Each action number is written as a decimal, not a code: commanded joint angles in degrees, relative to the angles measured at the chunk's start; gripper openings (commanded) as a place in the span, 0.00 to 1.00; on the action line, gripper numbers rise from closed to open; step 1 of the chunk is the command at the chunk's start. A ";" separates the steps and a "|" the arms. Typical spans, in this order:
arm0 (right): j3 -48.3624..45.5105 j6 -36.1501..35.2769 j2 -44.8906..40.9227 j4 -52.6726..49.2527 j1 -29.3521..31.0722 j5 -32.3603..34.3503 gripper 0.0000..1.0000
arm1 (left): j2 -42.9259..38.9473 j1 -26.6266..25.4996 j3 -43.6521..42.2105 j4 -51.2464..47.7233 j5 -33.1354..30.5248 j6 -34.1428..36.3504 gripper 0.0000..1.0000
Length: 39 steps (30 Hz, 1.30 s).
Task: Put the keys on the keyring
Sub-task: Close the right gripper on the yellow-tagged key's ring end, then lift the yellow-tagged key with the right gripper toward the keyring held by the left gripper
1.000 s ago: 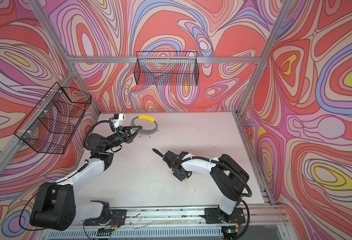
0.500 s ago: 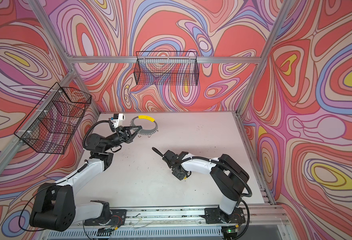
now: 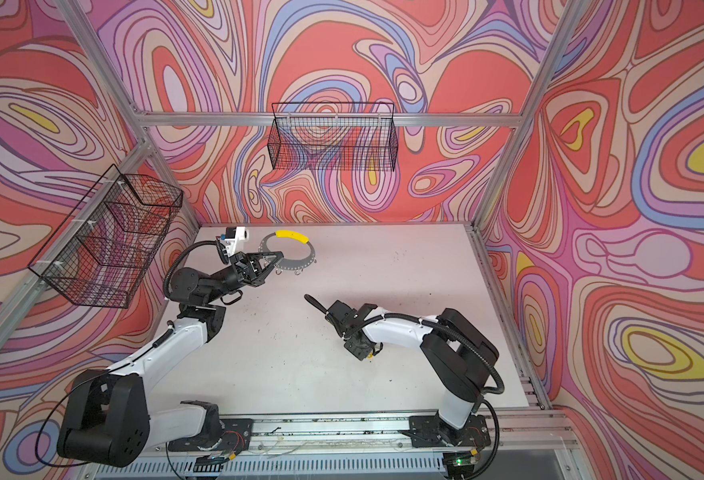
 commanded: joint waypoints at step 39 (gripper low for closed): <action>-1.72 0.27 -5.79 1.11 -1.70 -0.45 0.00 | -2.29 0.43 1.60 0.30 1.05 -0.22 0.00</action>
